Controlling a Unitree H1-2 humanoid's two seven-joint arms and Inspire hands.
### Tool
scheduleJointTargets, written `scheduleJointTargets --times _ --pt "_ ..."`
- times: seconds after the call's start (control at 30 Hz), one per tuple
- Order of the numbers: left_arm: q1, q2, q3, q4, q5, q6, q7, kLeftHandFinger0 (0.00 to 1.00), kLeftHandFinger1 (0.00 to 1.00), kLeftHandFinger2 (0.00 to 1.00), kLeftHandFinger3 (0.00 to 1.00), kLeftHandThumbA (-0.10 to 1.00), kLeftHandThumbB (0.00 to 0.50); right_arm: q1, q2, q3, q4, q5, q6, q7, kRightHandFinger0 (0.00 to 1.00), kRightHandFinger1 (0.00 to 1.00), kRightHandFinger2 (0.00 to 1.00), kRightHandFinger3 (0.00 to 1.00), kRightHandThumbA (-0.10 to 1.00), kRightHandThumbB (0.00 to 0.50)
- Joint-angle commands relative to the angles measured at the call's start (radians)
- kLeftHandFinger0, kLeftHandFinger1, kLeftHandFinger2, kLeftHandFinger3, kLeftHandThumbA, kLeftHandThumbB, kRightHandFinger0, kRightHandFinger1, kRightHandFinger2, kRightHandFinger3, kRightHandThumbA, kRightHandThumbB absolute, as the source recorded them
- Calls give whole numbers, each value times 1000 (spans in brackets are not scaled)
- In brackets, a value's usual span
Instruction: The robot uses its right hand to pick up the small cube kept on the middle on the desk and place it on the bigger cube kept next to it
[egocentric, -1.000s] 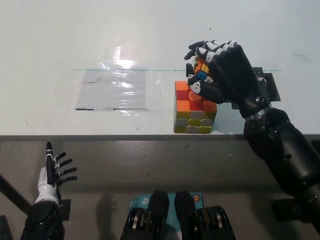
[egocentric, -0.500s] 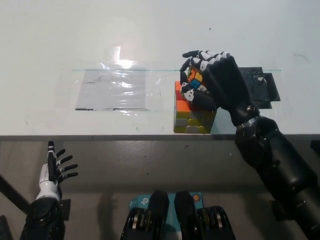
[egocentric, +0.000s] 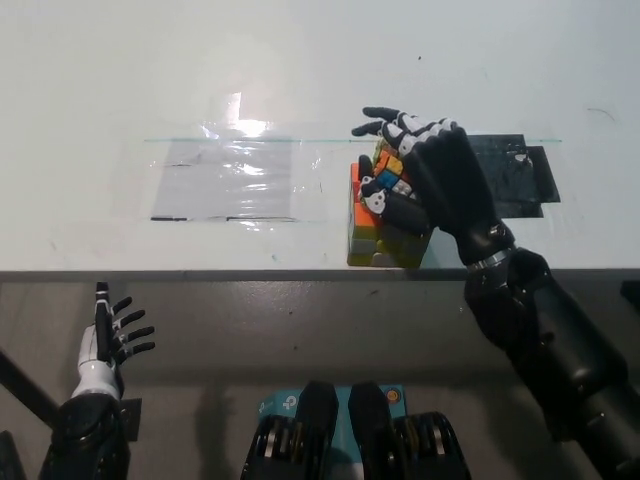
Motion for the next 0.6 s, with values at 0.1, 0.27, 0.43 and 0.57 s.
scheduleJointTargets --times 0.1,0.27,0.43,0.57 --pt "-39 25 0 -26 5 -9 -2 622 654 734 812 1000 80 7 -14 -14 -19 47 -12 14 0 215 563 709 -100 162" --pt "-36 24 -8 -25 15 -11 1 509 560 678 766 1000 85 27 -33 -8 -83 50 74 143 539 753 977 1000 420 92" --pt "-32 22 -8 -34 18 9 5 606 618 704 791 1000 102 34 -39 9 -126 15 134 199 1000 1000 1000 1000 711 229" --pt "-29 23 -5 -38 17 16 4 622 647 747 820 1000 90 30 -25 15 -129 -3 131 156 1000 1000 1000 1000 728 304"
